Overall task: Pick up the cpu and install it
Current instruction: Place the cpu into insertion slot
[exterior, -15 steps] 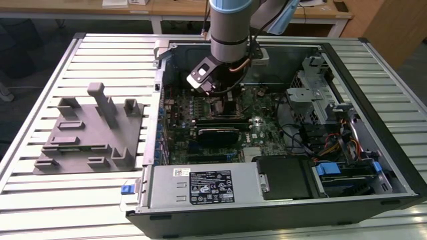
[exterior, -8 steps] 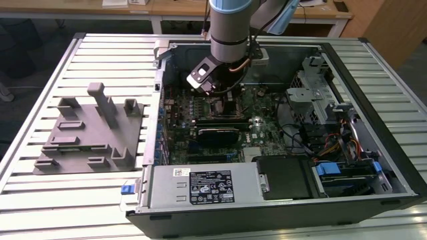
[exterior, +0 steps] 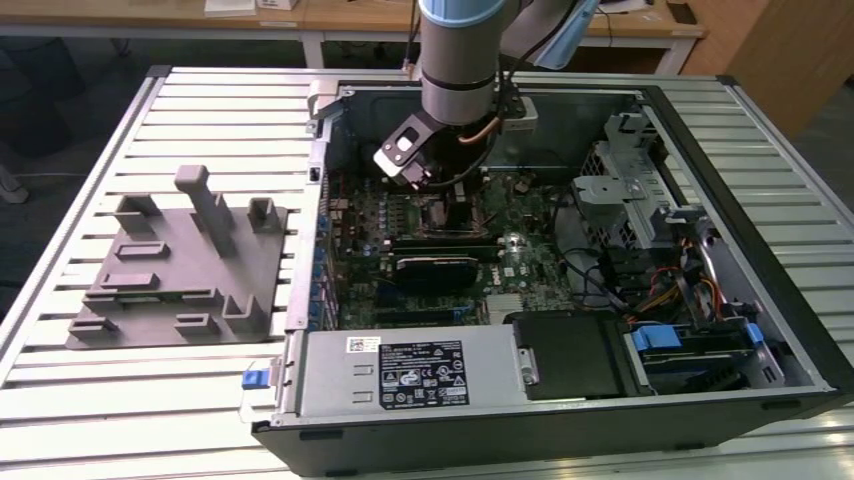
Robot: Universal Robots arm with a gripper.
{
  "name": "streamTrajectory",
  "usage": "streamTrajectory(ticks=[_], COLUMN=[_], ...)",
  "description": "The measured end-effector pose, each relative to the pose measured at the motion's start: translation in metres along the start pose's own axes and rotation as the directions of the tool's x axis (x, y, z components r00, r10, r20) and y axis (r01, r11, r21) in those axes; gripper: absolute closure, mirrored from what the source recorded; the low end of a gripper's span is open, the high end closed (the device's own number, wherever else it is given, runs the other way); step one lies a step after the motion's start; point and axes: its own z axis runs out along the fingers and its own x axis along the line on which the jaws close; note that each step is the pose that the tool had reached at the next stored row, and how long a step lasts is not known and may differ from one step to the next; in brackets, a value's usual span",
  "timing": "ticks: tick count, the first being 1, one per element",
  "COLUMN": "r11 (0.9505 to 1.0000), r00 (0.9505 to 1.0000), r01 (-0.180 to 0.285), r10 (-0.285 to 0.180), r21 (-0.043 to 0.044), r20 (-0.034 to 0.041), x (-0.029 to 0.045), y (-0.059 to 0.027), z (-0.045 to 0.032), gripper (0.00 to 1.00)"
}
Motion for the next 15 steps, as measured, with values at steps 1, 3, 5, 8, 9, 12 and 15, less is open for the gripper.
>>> streamTrajectory(ticks=[1, 3, 5, 8, 9, 12, 15], r11=[1.0000, 1.0000, 1.0000, 1.0000, 1.0000, 1.0000, 1.0000], r00=[1.0000, 1.0000, 1.0000, 1.0000, 1.0000, 1.0000, 1.0000], r01=[0.000, 0.000, 0.000, 0.000, 0.000, 0.000, 0.000], r10=[0.000, 0.000, 0.000, 0.000, 0.000, 0.000, 0.000], r21=[0.0000, 0.0000, 0.0000, 0.0000, -0.0001, -0.0001, 0.0000], r20=[0.0000, 0.0001, 0.0000, 0.0000, -0.0001, 0.0000, -0.0001], x=[0.0000, 0.0000, 0.0000, 0.0000, 0.0000, 0.0000, 0.0000], y=[0.0000, 0.0000, 0.0000, 0.0000, 0.0000, 0.0000, 0.0000], z=[0.0000, 0.0000, 0.0000, 0.0001, 0.0001, 0.0001, -0.0001], gripper=[0.46, 0.46, 0.46, 0.45, 0.45, 0.38, 0.38])
